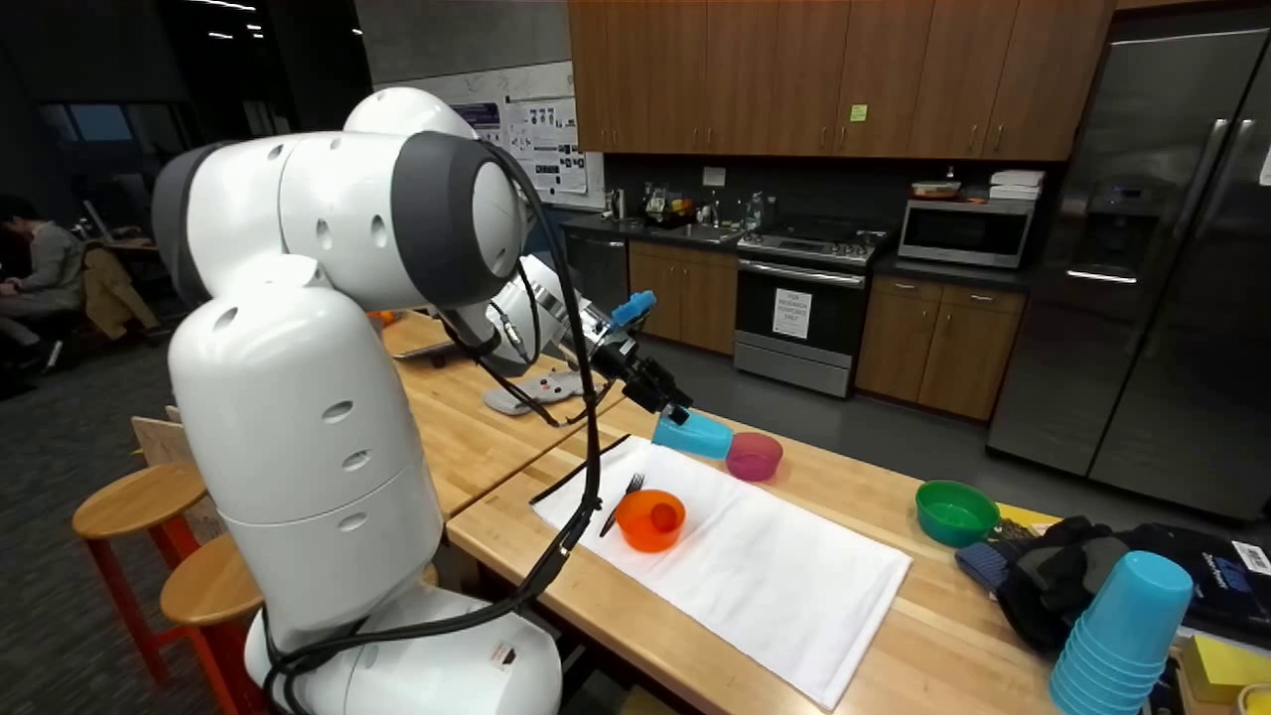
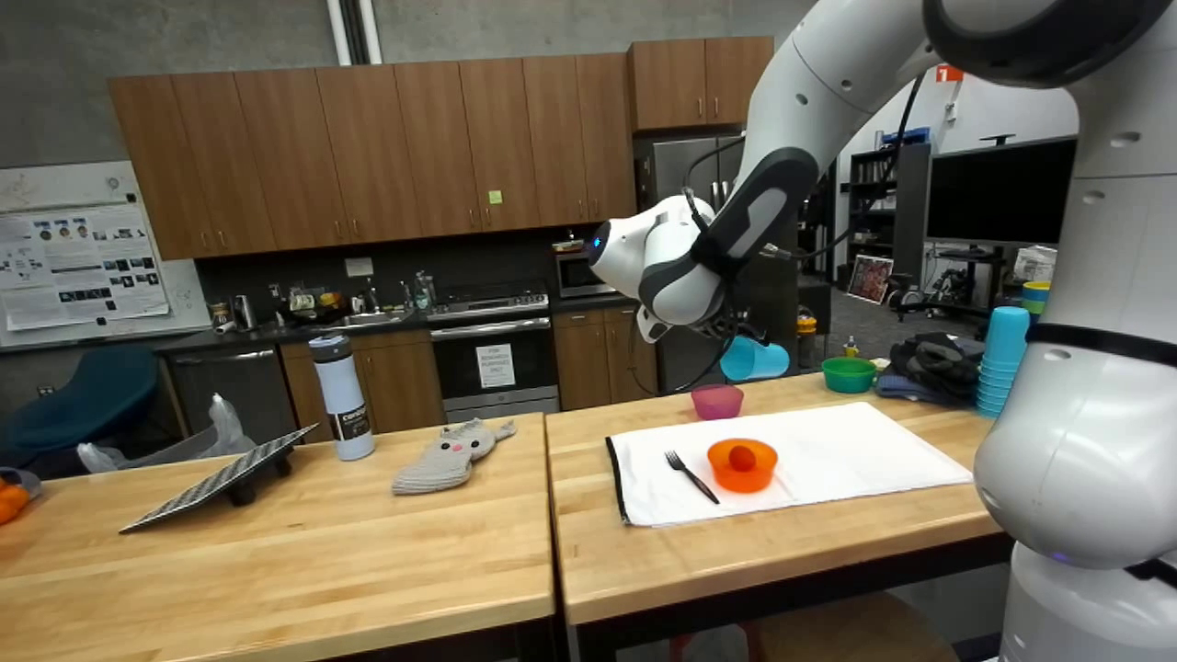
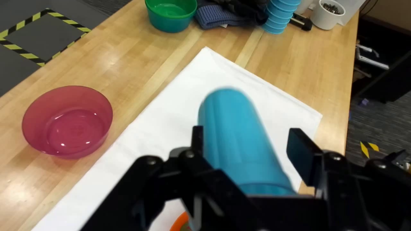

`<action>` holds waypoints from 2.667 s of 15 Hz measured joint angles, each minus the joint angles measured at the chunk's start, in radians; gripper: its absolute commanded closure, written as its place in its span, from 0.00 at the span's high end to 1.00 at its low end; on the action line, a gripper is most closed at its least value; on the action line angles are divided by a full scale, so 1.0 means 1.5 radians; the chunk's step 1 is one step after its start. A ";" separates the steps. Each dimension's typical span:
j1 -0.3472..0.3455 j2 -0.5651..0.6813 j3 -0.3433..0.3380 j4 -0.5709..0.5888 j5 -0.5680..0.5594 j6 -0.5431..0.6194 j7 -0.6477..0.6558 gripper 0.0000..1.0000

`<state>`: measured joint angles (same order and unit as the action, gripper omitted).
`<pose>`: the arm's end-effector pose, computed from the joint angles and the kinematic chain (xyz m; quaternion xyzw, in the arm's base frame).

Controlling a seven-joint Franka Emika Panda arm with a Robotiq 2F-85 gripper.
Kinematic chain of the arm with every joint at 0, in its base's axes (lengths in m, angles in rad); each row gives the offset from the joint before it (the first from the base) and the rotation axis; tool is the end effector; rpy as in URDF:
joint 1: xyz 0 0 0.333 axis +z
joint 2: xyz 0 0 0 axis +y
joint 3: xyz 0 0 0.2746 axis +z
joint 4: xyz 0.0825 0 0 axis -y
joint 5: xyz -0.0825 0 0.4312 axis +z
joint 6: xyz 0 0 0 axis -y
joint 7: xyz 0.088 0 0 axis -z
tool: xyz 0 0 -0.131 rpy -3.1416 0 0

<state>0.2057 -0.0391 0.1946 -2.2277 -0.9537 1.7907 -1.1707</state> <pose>0.5207 0.1239 0.3108 0.4830 0.7463 -0.3225 0.3252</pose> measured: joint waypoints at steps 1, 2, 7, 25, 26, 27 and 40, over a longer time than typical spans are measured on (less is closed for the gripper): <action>-0.001 0.000 -0.001 0.000 0.001 0.003 0.002 0.99; -0.002 0.001 -0.001 0.000 0.001 0.003 0.002 1.00; -0.001 0.001 -0.001 0.000 0.001 -0.005 0.003 1.00; -0.009 -0.131 -0.036 -0.002 0.161 0.089 0.092 1.00; -0.011 -0.145 -0.041 -0.012 0.162 0.100 0.109 1.00; -0.014 -0.156 -0.045 -0.025 0.155 0.110 0.122 1.00; -0.033 -0.085 -0.054 0.004 0.144 0.079 0.135 1.00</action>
<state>0.1568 -0.1674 0.1137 -2.2213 -0.7377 1.9085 -0.9686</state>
